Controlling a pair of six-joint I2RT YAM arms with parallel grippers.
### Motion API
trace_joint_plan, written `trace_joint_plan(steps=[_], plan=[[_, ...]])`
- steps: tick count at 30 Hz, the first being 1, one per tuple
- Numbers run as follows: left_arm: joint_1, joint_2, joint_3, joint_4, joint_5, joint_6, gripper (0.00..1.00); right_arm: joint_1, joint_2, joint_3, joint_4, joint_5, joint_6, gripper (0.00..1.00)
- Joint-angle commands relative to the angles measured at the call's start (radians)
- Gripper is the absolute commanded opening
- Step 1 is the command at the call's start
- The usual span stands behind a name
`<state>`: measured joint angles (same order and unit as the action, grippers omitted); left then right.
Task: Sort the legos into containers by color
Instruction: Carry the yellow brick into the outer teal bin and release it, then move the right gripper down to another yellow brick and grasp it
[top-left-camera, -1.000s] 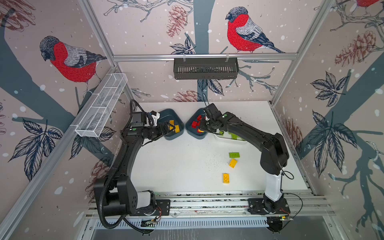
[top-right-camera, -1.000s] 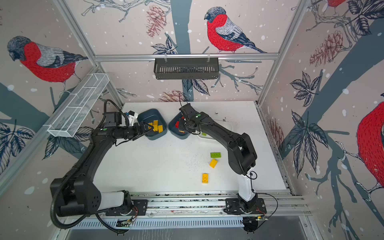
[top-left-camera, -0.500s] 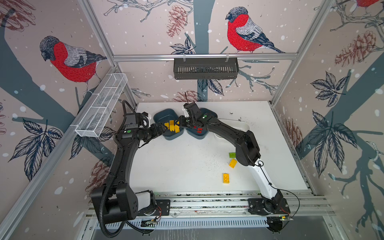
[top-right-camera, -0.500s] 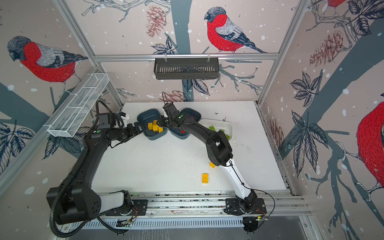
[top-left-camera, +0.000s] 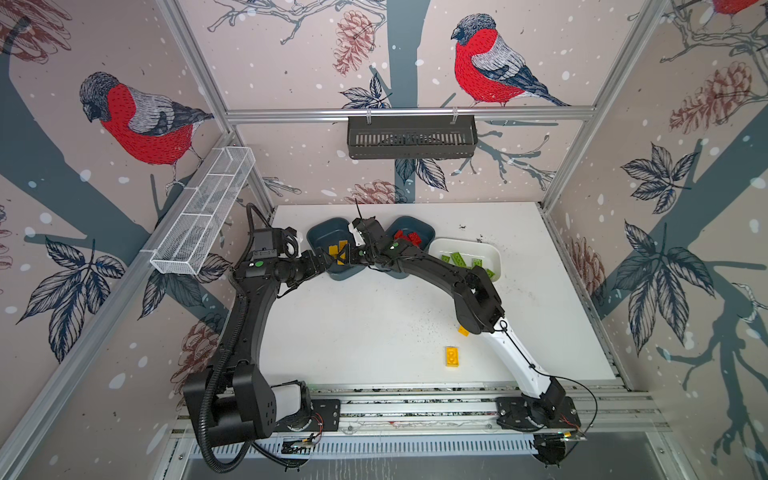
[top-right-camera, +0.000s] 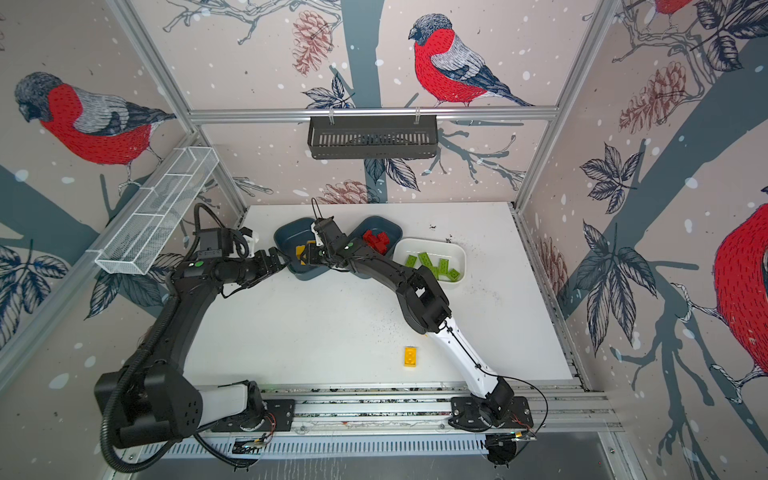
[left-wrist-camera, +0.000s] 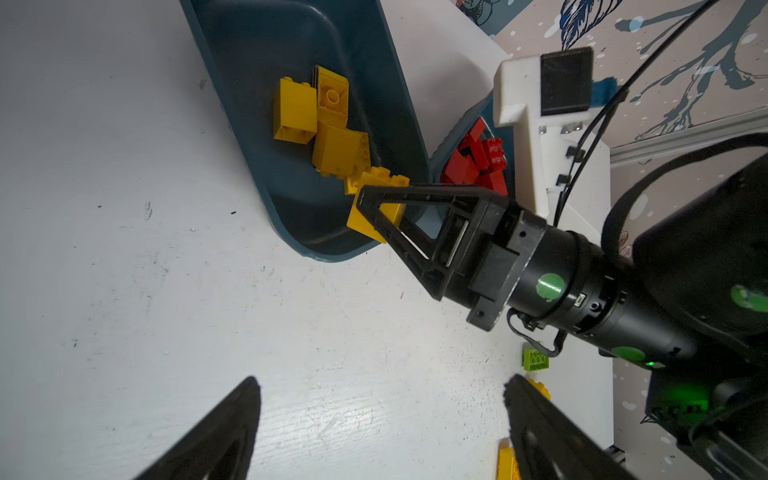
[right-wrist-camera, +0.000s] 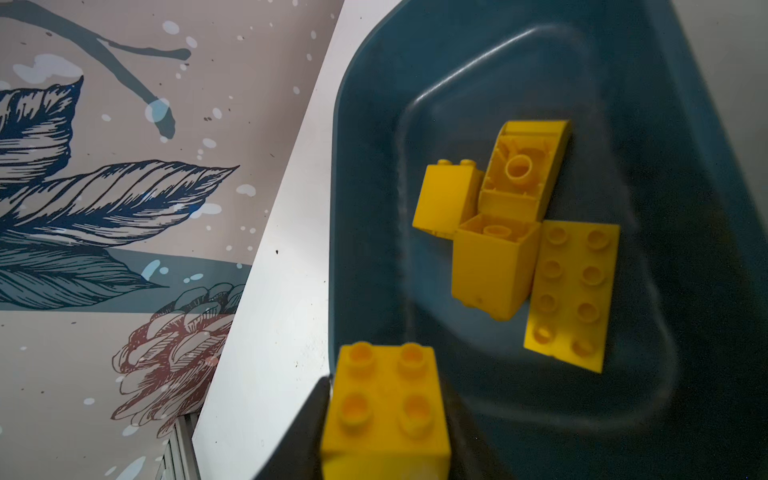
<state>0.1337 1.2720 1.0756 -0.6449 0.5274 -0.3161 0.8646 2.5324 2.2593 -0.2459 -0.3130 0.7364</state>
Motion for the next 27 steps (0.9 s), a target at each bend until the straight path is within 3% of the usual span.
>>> trace_joint_plan(steps=[1,5,9,18,27], plan=[[0.001,-0.005,-0.007,0.001,0.032,0.003,0.91,-0.005,-0.014,0.012,0.031,0.006,-0.013,0.58],[0.001,-0.014,-0.022,0.016,0.059,-0.006,0.91,-0.018,-0.087,-0.050,0.021,0.024,-0.031,0.66],[0.001,-0.024,-0.046,0.047,0.097,-0.028,0.91,-0.033,-0.195,-0.160,-0.019,0.023,-0.057,0.66],[-0.007,-0.044,-0.118,0.156,0.209,-0.081,0.91,-0.086,-0.625,-0.675,-0.131,0.116,-0.151,0.76],[-0.088,-0.016,-0.138,0.244,0.243,-0.132,0.91,-0.089,-0.948,-0.998,-0.401,0.262,-0.073,0.85]])
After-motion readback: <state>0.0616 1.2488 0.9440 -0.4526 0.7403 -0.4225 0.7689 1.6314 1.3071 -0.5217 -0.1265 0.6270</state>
